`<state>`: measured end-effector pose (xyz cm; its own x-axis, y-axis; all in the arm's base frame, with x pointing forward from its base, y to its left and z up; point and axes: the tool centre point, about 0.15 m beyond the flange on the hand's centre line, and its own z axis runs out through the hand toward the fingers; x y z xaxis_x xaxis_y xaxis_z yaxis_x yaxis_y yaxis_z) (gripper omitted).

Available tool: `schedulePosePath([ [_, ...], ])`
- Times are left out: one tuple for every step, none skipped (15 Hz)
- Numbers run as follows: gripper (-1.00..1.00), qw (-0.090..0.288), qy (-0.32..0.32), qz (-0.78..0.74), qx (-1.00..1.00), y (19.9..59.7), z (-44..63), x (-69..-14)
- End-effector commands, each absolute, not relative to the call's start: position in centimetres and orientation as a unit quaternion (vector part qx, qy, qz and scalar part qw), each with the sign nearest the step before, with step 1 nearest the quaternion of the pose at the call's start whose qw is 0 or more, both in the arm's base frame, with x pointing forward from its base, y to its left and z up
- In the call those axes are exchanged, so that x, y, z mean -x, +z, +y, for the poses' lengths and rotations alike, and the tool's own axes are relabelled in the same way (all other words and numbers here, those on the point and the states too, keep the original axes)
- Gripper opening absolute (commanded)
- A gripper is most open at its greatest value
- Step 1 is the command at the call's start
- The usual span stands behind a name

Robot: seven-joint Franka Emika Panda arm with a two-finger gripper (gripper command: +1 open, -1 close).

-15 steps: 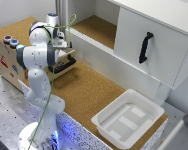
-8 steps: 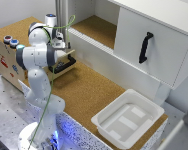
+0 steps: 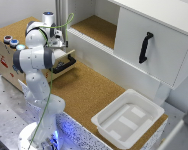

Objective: Go towards the purple block and pick it up

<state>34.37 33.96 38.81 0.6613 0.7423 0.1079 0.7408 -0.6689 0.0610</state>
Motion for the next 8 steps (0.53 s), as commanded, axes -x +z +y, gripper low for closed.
schedulePosePath([
  [-1.0,0.051,0.09,0.451,-0.886,44.9,38.2,-36.0],
  [-1.0,0.045,0.083,0.47,-0.877,45.6,39.5,-36.4],
  [-1.0,0.037,0.076,0.489,-0.868,46.3,41.0,-36.7],
  [-1.0,0.034,0.073,0.502,-0.861,46.6,41.8,-36.8],
  [-1.0,0.025,0.062,0.524,-0.849,47.1,43.3,-36.8],
  [-1.0,0.017,0.05,0.547,-0.836,47.1,44.2,-36.7],
  [-1.0,0.016,0.031,0.577,-0.816,47.0,45.5,-36.4],
  [-1.0,0.027,0.014,0.597,-0.802,46.5,46.6,-36.1],
])
